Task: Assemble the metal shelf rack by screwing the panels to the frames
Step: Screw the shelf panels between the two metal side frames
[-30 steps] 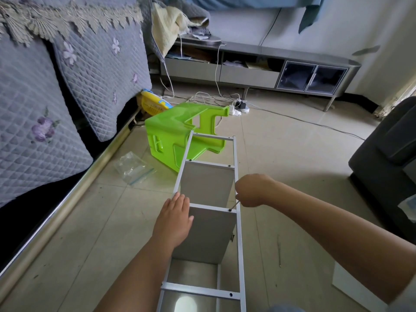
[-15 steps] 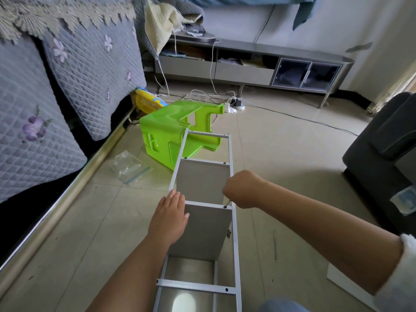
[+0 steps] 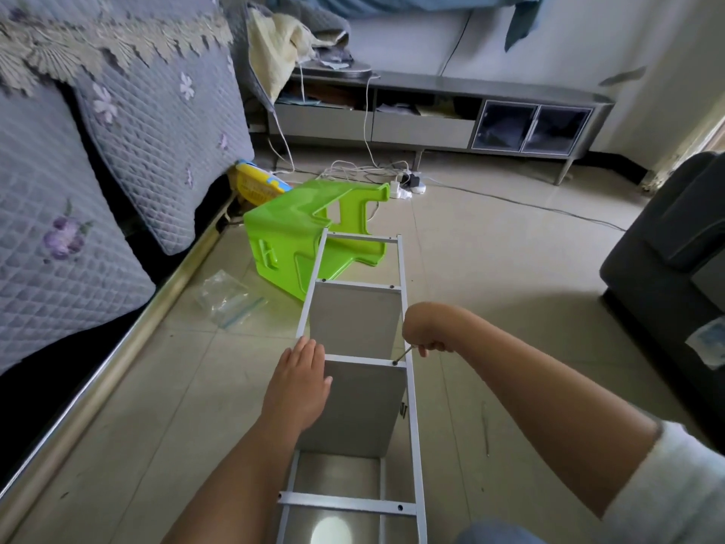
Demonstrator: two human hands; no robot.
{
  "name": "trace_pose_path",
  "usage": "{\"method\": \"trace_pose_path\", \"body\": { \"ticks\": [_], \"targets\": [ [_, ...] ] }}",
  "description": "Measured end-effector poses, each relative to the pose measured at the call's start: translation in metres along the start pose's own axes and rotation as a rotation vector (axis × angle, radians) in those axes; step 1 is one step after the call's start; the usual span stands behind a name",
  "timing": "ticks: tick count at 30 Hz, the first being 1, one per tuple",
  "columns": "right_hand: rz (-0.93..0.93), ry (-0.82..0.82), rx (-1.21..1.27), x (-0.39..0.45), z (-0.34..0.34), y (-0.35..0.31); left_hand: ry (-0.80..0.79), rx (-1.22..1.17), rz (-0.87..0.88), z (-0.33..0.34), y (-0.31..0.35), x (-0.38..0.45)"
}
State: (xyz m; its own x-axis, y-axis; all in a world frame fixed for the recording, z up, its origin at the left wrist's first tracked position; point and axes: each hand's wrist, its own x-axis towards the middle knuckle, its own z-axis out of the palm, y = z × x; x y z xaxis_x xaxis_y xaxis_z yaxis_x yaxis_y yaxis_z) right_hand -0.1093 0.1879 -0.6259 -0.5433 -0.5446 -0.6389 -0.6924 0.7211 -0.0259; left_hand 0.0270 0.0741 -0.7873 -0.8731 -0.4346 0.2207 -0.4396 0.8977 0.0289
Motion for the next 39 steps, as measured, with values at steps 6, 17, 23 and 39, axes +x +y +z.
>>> {"method": "trace_pose_path", "body": {
  "ticks": [6, 17, 23, 39],
  "targets": [
    [-0.157, 0.163, -0.442, -0.009, 0.014, -0.002, -0.026, 0.008, 0.024, -0.001, 0.000, -0.003],
    [0.172, -0.284, 0.321, 0.019, -0.005, 0.019, -0.075, 0.024, 0.014, 0.001, -0.002, -0.002],
    [0.033, 0.000, 0.486, 0.014, 0.016, 0.055, -0.133, 0.062, -0.024, -0.018, 0.002, 0.000],
    [0.305, 0.059, 0.175, 0.140, 0.265, 0.151, -0.296, -0.384, 0.227, -0.022, 0.092, 0.091]
  ]
}}
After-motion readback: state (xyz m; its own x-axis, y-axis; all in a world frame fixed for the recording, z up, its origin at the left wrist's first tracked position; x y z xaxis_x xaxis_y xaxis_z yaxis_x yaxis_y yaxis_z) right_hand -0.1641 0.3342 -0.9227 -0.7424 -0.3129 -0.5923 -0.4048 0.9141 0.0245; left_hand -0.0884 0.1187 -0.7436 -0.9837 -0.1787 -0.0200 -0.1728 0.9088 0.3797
